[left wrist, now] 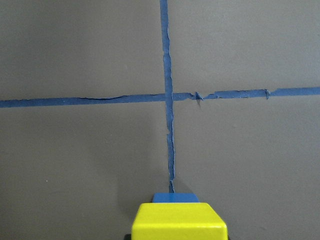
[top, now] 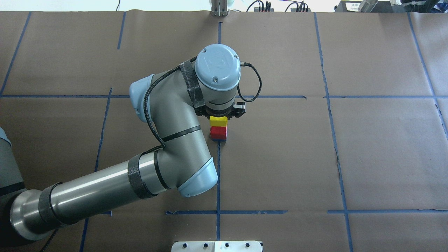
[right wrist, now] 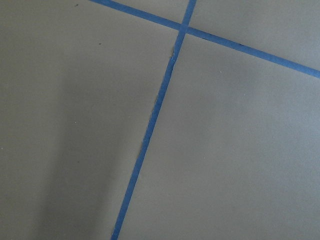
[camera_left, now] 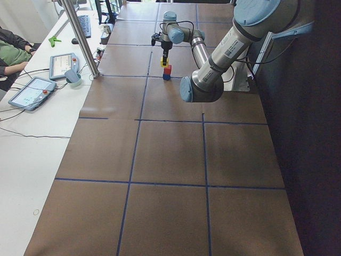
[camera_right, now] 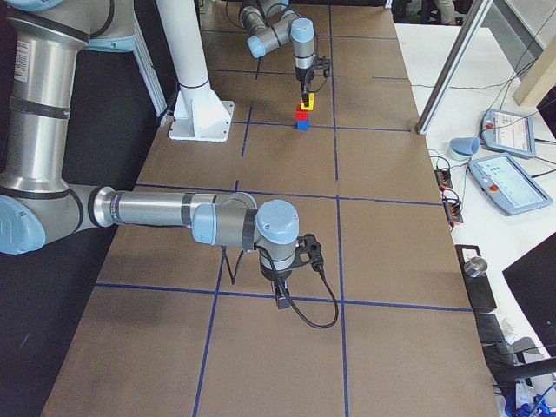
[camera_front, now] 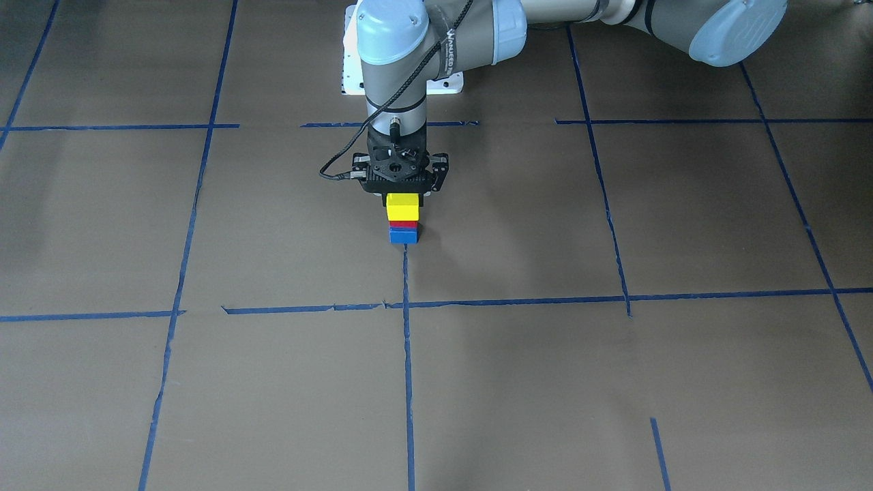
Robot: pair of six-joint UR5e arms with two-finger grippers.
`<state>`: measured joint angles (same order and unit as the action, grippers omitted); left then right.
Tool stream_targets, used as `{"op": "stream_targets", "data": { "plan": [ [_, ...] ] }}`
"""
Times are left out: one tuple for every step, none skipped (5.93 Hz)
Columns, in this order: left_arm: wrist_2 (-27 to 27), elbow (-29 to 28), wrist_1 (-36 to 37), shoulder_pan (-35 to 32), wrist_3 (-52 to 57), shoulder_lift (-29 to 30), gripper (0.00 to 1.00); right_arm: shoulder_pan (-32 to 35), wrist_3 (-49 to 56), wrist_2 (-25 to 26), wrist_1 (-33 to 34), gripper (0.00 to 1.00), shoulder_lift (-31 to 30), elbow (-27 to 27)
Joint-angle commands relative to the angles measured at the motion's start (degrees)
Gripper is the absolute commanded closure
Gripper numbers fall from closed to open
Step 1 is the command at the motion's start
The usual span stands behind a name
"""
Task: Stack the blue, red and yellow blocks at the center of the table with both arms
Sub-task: 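Lower the yellow cube onto the red cube and open the left gripper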
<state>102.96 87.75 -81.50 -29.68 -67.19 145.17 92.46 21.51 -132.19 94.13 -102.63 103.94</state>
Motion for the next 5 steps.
{"op": "stream_targets", "data": {
  "plan": [
    [0.05,-0.04,0.02,0.76,-0.31,-0.15,0.95,0.00,0.11,0.00,0.00,0.00,0.06,-0.31],
    [0.05,-0.04,-0.06,0.86,-0.31,-0.24,0.94,0.00,0.11,0.00,0.00,0.00,0.06,-0.40],
    [0.13,0.05,-0.24,0.94,-0.31,-0.76,0.92,0.00,0.11,0.00,0.00,0.00,0.06,-0.49],
    [0.31,0.66,-0.50,0.94,-0.31,-1.46,0.92,0.00,0.11,0.00,0.00,0.00,0.06,-0.49],
    [0.40,0.67,-0.59,0.94,-0.31,-1.47,0.87,0.00,0.11,0.00,0.00,0.00,0.06,-0.49]
  ]
}}
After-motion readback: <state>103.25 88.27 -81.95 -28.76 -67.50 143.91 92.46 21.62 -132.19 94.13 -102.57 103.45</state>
